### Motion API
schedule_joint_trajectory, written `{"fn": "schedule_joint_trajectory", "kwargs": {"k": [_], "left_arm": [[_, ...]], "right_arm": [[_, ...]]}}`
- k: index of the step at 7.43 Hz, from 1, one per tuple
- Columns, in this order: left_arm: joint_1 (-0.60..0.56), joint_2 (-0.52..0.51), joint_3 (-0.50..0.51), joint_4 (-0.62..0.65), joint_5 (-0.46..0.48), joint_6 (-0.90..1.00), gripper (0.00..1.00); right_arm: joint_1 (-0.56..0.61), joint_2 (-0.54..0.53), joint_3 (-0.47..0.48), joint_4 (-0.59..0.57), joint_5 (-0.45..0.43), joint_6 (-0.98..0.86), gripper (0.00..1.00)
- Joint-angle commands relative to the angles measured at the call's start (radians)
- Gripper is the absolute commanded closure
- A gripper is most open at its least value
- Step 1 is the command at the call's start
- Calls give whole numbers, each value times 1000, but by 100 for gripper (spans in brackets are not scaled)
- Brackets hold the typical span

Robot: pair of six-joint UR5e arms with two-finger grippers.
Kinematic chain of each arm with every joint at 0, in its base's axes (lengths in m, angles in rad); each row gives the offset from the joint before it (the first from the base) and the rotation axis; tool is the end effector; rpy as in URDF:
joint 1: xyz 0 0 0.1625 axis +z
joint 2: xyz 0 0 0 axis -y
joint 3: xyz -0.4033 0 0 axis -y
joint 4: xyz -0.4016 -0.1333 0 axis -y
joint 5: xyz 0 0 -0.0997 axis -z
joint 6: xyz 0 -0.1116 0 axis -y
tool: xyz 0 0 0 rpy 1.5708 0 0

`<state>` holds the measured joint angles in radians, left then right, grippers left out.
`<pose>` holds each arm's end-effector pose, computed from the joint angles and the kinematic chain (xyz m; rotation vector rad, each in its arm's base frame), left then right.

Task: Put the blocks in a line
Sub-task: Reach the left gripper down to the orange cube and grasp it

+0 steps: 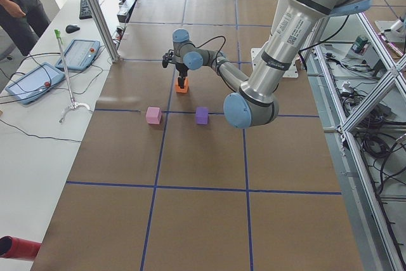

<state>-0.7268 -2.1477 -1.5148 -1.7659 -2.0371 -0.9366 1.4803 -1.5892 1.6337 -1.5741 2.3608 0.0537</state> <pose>0.4746 -0.5332 0.3104 0.0954 0.8261 0.0797 0.0089 -0.4995 0.6222 -0.0180 -0.7907 -0.0511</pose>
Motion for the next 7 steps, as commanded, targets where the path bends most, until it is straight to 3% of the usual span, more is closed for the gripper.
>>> {"fn": "schedule_joint_trajectory", "kwargs": {"k": [1,5,7], "left_arm": [[0,-7,44,-35,0,-8,2],[1,-38,120,-86,11,-7,12],[7,-47,143,-95,14,-8,23]], "right_arm": [[0,0,0,-1,0,0,0],[0,0,0,0,0,0,0],[0,0,0,-1,0,0,0]]}}
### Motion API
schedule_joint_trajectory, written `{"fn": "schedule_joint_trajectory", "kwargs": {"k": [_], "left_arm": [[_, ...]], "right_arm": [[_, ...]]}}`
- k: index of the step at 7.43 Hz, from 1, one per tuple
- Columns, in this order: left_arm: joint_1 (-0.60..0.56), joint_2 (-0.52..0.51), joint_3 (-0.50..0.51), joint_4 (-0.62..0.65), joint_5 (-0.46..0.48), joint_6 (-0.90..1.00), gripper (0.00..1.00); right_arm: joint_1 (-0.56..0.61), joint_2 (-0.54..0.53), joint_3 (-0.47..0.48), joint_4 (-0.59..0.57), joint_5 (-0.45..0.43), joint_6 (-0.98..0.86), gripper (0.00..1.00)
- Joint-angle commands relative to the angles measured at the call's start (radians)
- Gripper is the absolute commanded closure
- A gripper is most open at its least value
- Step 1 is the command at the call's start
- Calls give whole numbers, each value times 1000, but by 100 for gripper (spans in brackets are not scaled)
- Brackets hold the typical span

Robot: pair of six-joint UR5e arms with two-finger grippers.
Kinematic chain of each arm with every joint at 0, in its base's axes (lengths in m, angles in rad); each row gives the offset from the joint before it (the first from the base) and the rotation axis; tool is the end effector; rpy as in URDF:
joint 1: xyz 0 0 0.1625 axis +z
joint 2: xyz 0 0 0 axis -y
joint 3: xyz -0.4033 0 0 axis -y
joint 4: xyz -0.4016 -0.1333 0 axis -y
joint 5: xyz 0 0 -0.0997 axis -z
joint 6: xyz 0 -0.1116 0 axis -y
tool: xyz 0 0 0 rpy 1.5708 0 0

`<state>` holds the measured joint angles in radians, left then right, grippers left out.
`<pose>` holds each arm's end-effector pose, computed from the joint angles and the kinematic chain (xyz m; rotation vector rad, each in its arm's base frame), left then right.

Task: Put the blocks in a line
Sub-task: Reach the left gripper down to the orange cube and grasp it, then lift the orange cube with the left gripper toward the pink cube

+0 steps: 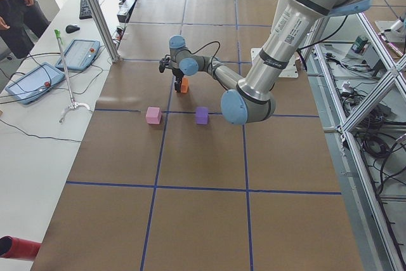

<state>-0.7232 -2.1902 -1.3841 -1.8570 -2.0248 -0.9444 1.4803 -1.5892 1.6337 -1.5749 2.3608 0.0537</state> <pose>0.4988 -0.5528 0.3323 0.1022 0.8219 0.0719 0.0089 -0.4994 0.6223 -0.0187 -0.7907 -0.0508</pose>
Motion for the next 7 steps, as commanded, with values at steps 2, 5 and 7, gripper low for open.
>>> {"fn": "schedule_joint_trajectory", "kwargs": {"k": [2,5,7], "left_arm": [[5,6,7,-1,-5,-2,41],[-60,7,-141,133,-6,9,64],[-148,109,-245,177,-12,15,63]], "right_arm": [[0,0,0,1,0,0,0],[0,0,0,1,0,0,0],[0,0,0,1,0,0,0]]}}
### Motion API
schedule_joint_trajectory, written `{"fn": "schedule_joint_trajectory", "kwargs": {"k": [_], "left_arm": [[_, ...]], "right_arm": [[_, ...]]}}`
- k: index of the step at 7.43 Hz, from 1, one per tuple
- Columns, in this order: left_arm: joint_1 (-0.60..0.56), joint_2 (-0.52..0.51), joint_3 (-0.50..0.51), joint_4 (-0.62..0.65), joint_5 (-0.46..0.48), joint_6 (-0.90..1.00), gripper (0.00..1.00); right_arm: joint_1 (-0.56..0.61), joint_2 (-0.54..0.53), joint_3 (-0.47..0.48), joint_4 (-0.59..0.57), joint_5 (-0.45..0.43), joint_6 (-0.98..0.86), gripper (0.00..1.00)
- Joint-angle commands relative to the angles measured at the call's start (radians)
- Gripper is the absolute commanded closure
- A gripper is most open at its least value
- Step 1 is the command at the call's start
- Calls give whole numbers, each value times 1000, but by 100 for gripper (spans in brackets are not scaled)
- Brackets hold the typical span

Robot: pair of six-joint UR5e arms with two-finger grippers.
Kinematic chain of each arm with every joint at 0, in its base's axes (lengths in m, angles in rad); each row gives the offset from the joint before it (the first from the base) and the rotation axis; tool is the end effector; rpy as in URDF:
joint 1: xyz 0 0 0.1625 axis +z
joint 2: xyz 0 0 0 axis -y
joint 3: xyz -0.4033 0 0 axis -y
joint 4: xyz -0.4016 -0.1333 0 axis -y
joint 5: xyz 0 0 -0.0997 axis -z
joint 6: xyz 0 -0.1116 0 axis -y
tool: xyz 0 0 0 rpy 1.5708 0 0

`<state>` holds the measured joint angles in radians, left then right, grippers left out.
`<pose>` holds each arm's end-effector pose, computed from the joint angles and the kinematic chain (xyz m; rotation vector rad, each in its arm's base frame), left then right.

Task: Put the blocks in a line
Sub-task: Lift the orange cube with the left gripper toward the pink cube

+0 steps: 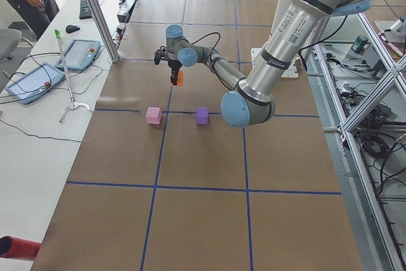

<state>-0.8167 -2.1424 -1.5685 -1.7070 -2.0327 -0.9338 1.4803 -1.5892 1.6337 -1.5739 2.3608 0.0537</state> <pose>0.4164 -0.5653 0.2966 0.1295 0.8107 -0.0066 0.0089 -0.4995 0.6222 -0.0178 -0.7907 -0.0512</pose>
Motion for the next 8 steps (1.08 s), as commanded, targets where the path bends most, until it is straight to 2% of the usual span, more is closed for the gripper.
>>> {"fn": "schedule_joint_trajectory", "kwargs": {"k": [1,2,3,5,8], "left_arm": [[-94,102,-59,20,-38,91,63],[-145,154,-58,20,-97,187,63],[-160,192,-50,9,-122,196,64],[-160,239,-45,-58,-124,194,63],[-153,237,76,-173,-124,185,63]], "right_arm": [[0,0,0,0,0,0,0],[0,0,0,0,0,0,0],[0,0,0,-1,0,0,0],[0,0,0,0,0,0,0],[0,0,0,0,0,0,0]]}}
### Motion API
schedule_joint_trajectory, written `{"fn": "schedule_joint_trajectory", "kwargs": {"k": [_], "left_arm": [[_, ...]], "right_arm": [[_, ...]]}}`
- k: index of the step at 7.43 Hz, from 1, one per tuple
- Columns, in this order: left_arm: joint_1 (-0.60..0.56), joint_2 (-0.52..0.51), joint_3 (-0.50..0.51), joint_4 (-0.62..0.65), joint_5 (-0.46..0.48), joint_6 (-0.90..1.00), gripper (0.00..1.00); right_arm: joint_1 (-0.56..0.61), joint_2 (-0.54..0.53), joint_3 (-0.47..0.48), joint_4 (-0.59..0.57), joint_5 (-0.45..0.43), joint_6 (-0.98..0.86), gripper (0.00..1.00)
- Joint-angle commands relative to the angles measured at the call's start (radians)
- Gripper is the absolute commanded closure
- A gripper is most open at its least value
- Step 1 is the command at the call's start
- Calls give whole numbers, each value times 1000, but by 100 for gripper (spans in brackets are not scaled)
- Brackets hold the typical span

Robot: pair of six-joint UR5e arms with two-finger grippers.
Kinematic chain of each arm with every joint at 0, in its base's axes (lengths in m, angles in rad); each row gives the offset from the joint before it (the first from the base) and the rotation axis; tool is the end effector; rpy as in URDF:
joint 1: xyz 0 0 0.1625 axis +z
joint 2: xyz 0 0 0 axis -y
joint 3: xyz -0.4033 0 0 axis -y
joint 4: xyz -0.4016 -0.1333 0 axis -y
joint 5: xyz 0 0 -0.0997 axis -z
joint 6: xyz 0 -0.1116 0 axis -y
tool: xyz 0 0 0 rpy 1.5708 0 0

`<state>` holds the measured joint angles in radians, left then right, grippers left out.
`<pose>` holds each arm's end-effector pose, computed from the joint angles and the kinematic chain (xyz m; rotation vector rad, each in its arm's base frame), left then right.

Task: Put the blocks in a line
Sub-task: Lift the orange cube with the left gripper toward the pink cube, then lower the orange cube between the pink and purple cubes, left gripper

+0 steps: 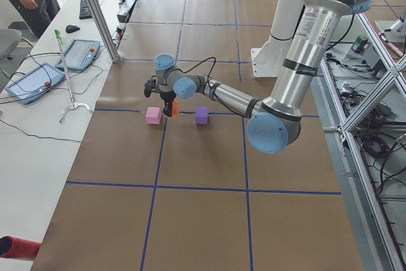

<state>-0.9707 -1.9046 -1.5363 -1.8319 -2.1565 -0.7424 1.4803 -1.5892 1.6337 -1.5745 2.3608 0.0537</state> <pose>0.3078 -0.5767 0.4509 0.0714 0.7840 0.0292 0.0089 -0.4995 0.6223 -0.0183 -0.7907 -0.0510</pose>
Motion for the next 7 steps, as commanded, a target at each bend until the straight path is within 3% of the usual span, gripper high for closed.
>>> {"fn": "schedule_joint_trajectory", "kwargs": {"k": [1,7], "left_arm": [[3,-5,45,-50,-2,-12,63],[56,-14,102,-142,-2,-146,63]], "right_arm": [[0,0,0,1,0,0,0],[0,0,0,-1,0,0,0]]}}
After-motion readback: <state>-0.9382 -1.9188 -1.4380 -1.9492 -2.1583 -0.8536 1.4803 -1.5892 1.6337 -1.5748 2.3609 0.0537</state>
